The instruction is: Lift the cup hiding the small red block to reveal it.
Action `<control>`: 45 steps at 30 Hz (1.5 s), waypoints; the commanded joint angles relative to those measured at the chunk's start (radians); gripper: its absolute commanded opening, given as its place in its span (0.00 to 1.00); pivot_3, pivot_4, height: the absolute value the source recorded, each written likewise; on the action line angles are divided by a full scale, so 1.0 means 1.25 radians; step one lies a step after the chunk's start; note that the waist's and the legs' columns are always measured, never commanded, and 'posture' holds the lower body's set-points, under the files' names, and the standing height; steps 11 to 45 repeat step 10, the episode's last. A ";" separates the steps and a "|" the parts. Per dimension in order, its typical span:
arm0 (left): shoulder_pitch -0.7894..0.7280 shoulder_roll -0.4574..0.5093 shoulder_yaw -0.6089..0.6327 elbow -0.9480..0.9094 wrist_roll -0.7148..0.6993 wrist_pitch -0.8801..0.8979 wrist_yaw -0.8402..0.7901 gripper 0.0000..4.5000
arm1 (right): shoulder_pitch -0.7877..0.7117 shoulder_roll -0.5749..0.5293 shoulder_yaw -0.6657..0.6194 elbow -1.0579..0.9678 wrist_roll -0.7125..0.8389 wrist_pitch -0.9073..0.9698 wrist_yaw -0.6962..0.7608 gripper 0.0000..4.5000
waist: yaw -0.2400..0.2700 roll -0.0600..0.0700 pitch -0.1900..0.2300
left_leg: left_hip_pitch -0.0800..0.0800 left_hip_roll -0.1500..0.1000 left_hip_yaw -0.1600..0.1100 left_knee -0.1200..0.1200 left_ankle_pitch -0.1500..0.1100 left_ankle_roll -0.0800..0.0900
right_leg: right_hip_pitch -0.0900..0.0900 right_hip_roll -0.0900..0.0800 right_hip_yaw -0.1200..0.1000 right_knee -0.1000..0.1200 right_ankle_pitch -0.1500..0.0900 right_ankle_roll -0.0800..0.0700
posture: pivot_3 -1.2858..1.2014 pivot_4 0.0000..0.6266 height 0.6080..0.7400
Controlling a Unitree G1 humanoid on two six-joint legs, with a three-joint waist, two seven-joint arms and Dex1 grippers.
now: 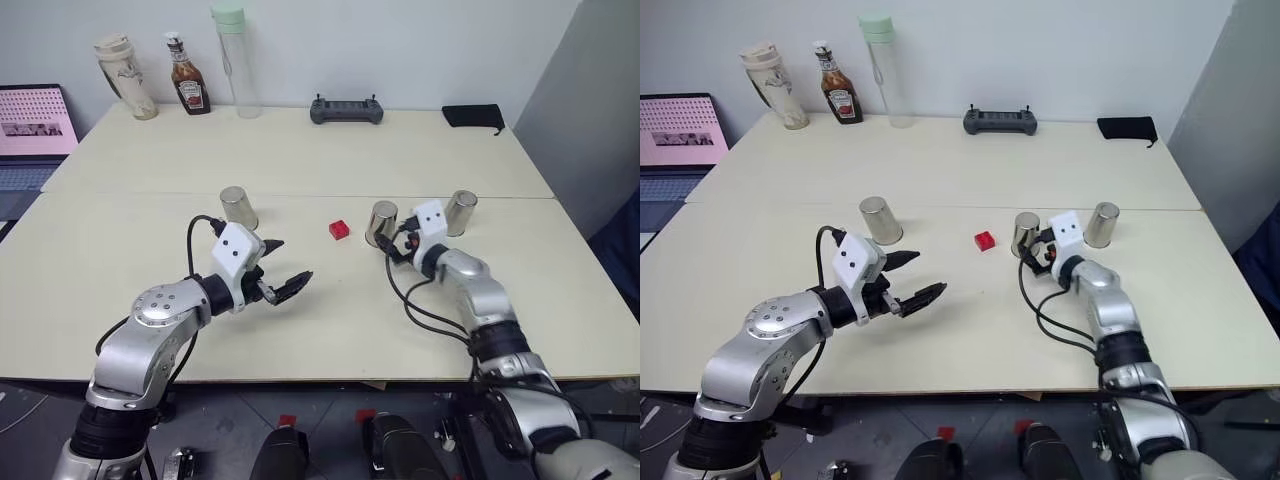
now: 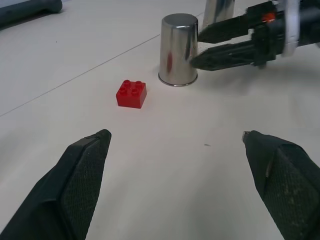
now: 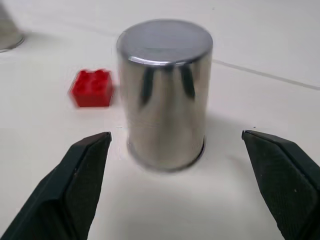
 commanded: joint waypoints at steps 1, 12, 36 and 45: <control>-0.004 0.041 0.044 -0.019 -0.025 0.017 -0.027 1.00 | 0.082 -0.105 -0.038 -0.331 0.120 0.198 0.067 0.99 | 0.000 0.000 0.000 | 0.000 0.000 0.000 0.000 0.000 0.000 | 0.000 0.000 0.000 0.000 0.000 0.000 | 0.52 0.24 1.00; 0.017 0.102 0.091 -0.011 -0.063 0.061 -0.064 1.00 | 0.183 -0.148 -0.108 -0.575 0.263 0.413 0.008 0.99 | -0.006 0.000 0.000 | 0.002 0.001 0.000 0.000 0.000 0.000 | 0.001 0.001 0.000 0.000 -0.003 -0.005 | 0.52 0.24 1.00; 0.017 0.102 0.091 -0.011 -0.063 0.061 -0.064 1.00 | 0.183 -0.148 -0.108 -0.575 0.263 0.413 0.008 0.99 | -0.006 0.000 0.000 | 0.002 0.001 0.000 0.000 0.000 0.000 | 0.001 0.001 0.000 0.000 -0.003 -0.005 | 0.52 0.24 1.00; 0.017 0.102 0.091 -0.011 -0.063 0.061 -0.064 1.00 | 0.183 -0.148 -0.108 -0.575 0.263 0.413 0.008 0.99 | -0.006 0.000 0.000 | 0.002 0.001 0.000 0.000 0.000 0.000 | 0.001 0.001 0.000 0.000 -0.003 -0.005 | 0.52 0.24 1.00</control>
